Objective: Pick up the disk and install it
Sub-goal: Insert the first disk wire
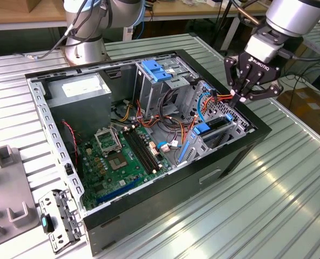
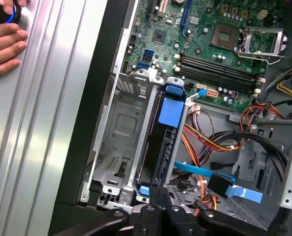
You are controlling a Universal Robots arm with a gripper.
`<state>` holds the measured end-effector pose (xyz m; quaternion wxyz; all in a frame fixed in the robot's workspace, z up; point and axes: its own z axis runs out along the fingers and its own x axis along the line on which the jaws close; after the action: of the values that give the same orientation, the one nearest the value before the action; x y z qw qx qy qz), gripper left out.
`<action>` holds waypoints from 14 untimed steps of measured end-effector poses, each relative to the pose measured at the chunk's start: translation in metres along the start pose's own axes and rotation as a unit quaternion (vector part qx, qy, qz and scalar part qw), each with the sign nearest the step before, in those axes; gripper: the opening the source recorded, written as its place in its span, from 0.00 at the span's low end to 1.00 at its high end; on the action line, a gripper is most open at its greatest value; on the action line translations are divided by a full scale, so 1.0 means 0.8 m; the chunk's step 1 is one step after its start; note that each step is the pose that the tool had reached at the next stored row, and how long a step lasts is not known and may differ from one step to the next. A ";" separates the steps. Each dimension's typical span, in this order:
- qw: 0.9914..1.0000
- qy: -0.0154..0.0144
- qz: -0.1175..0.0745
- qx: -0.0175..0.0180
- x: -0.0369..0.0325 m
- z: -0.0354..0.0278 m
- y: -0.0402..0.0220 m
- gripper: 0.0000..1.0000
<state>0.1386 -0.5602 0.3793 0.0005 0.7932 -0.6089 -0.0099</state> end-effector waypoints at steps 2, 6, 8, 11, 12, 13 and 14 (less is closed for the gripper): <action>1.000 0.000 -0.010 0.000 -0.0009 -0.0039 -0.0002 0.11; 1.000 0.000 -0.027 -0.001 -0.0020 -0.0117 -0.0010 0.11; 0.999 0.001 -0.039 -0.001 -0.0029 -0.0118 -0.0031 0.11; 0.999 0.001 -0.048 -0.001 -0.0030 -0.0118 -0.0054 0.11; 0.999 0.001 -0.055 -0.001 -0.0031 -0.0119 -0.0071 0.11; 0.998 0.001 -0.058 -0.001 -0.0032 -0.0119 -0.0079 0.11; 0.998 0.001 -0.061 -0.001 -0.0032 -0.0118 -0.0088 0.11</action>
<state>0.1449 -0.5560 0.3888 0.0014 0.8288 -0.5594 -0.0100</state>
